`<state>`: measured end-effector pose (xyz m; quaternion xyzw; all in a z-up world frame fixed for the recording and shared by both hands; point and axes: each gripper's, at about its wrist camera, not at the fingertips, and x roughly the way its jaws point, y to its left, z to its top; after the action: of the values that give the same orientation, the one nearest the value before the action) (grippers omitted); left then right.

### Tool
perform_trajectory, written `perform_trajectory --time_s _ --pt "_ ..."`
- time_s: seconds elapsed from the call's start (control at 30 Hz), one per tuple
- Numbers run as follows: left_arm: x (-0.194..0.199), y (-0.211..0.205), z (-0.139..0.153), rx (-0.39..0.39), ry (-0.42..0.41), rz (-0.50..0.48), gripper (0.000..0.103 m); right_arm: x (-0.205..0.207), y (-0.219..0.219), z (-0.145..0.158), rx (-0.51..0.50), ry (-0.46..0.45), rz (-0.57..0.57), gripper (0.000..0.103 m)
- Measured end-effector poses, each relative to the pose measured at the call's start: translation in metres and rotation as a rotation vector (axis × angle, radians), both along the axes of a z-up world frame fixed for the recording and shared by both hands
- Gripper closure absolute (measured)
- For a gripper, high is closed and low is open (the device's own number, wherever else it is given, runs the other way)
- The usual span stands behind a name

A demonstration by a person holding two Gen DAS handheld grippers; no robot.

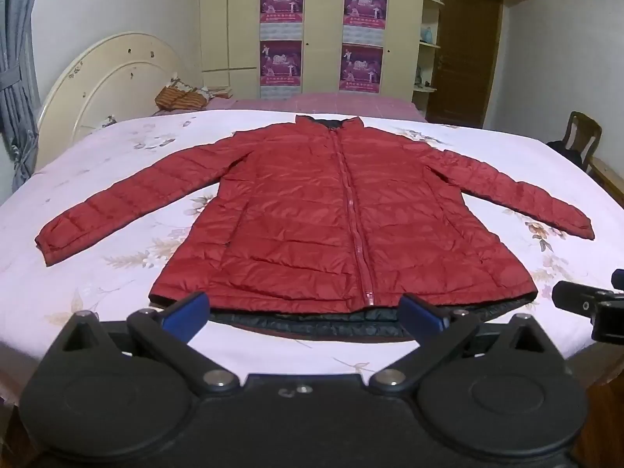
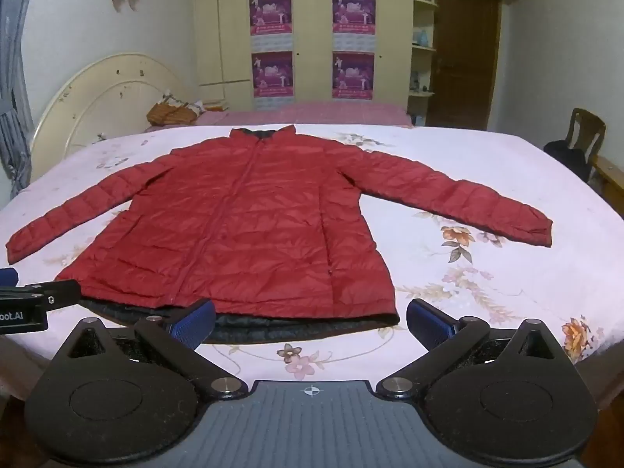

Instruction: Fold large clothes

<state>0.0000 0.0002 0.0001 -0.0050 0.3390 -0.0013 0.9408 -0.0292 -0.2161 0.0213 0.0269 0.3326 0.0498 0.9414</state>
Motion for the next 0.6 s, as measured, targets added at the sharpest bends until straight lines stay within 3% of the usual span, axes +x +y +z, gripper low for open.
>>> perform_trajectory --time_s 0.6 --pt "0.0015 0.0031 0.0004 0.002 -0.003 0.005 0.0 -0.0016 0.0015 0.0021 0.003 -0.007 0.003 0.0"
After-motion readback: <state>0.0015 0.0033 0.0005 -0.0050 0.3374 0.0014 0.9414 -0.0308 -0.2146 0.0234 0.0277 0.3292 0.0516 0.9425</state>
